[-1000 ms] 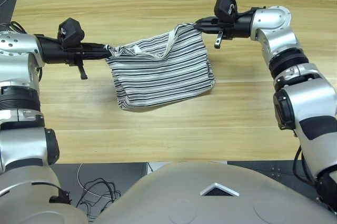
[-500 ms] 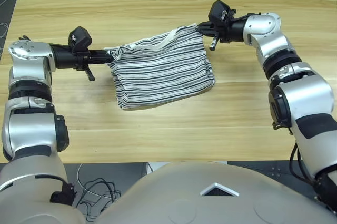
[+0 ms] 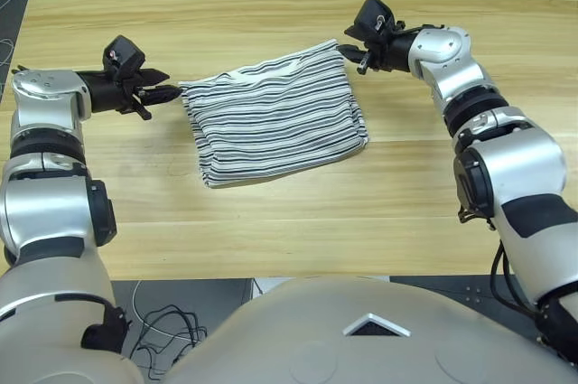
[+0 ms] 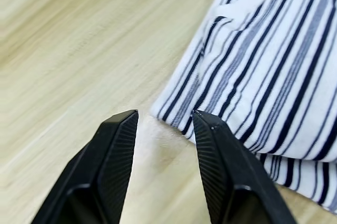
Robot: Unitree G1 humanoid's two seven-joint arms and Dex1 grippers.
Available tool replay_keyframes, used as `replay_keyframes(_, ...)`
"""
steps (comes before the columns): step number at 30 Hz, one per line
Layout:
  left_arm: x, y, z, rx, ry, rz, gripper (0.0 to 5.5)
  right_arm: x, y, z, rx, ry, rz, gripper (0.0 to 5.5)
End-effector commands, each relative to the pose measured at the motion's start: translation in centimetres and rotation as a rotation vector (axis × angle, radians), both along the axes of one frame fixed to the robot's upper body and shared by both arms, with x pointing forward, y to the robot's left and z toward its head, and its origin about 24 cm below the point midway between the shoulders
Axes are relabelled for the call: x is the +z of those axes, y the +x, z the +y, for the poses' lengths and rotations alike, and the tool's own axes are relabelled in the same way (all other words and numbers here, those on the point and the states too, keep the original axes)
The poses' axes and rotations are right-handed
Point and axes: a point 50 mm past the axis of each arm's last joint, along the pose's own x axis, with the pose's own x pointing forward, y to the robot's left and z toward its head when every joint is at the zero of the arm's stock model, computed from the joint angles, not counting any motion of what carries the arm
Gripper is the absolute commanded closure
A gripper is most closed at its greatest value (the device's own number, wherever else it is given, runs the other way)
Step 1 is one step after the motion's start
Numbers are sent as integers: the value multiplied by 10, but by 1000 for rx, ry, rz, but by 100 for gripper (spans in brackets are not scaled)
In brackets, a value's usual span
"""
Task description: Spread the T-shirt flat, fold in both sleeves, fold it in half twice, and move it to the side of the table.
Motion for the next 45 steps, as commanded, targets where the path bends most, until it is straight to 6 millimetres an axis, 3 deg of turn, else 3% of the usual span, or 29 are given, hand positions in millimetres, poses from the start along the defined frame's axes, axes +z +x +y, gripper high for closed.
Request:
replay_keyframes(1,42,19,-18,-163,-72,-205,358,22,7,6,42,71,-68,400)
replay_keyframes(4,61,16,-58,-441,-135,-303,358,19,1,13,125,96,-42,400)
replay_keyframes(8,29,-6,-93,-621,-34,-204,358,1,-9,16,202,-7,-2,400)
replay_keyframes(11,2,-25,-99,-693,87,-99,358,-13,-16,11,252,-142,4,400)
replay_keyframes(16,-19,-35,-78,-703,337,-38,358,-30,-23,4,262,-252,36,400)
replay_keyframes(18,-16,-26,-82,-743,518,-169,358,-41,-27,-2,263,-337,54,400)
replay_keyframes(21,-3,-15,-115,-865,637,-428,358,-51,-33,-12,287,-416,73,400)
replay_keyframes(27,-10,-5,-153,-1290,981,-879,358,-59,-56,-13,497,-311,151,400)
replay_keyframes(31,-14,11,-152,-1498,1201,-1132,358,-60,-82,-14,680,-187,234,400)
replay_keyframes(34,-14,23,-129,-1520,1293,-1154,358,-46,-109,-26,747,-157,274,400)
replay_keyframes(37,-21,22,-114,-1535,1278,-1245,358,-33,-139,-20,776,-69,350,400)
replay_keyframes(39,-25,13,-125,-1572,1170,-1396,358,-31,-151,-5,778,22,393,400)
replay_keyframes(45,-20,4,-149,-1542,958,-1667,358,-28,-147,24,698,204,433,400)
